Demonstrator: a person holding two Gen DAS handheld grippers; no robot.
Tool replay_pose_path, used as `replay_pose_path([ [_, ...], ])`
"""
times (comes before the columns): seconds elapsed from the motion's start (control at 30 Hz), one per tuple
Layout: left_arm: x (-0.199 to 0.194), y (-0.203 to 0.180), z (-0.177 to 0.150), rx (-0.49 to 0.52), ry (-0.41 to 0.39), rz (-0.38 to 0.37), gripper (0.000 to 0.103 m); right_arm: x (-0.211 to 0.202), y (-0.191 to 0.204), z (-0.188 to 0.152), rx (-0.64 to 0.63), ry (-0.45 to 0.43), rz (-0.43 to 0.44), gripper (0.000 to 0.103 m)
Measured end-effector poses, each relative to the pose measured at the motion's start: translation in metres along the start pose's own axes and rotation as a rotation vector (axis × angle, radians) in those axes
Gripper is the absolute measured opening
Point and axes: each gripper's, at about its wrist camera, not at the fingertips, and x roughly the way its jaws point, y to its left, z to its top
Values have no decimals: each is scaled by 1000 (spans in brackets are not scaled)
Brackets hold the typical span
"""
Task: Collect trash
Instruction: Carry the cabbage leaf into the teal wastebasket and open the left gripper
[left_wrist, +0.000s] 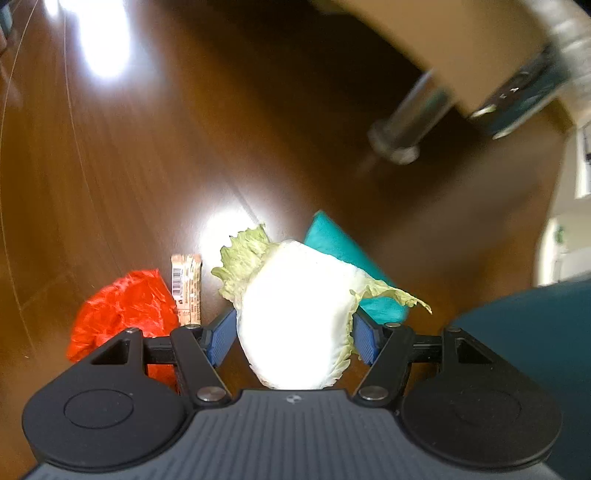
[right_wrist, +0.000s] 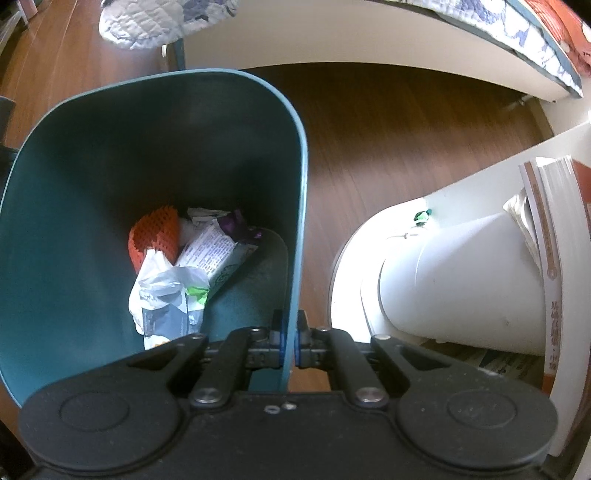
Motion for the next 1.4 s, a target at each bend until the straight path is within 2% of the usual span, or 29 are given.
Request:
replay_pose_path([
  [0.27,-113,-19,-6,71,-95,-86,65,-4,0,5,25,-2,-2,2],
  [0.37,-155,-33,-14,119,-154,-130,65,-8,2,9,20,-17,-15,2],
  [0.5,-199,-64,-19,211,-206,-213,65,-10,0,13,14,-31,-38,2],
  [0.6,-212,-102,-24,299,-200,-301,65,-11,-4,14,26,-39,-56,3],
  [0.67,-210,-129,-27,356,-197,-356,65,-12,-5,11,33,-40,-67,3],
  [0.77,-190,-166,-29,410,-151,-388,65,-12,-10,5,43,-33,-87,3],
  [0.97,-130,-225,-35,471,-12,-375,65,-12,-23,-8,77,-13,-106,2],
  [1.13,-105,-249,-44,500,50,-376,65,-9,-29,-15,94,6,-93,3],
  [1.27,-86,-256,-52,518,107,-370,65,-9,-31,-15,106,9,-83,3],
  [1.4,-78,-258,-57,524,132,-355,67,-13,-26,-14,107,7,-76,4],
])
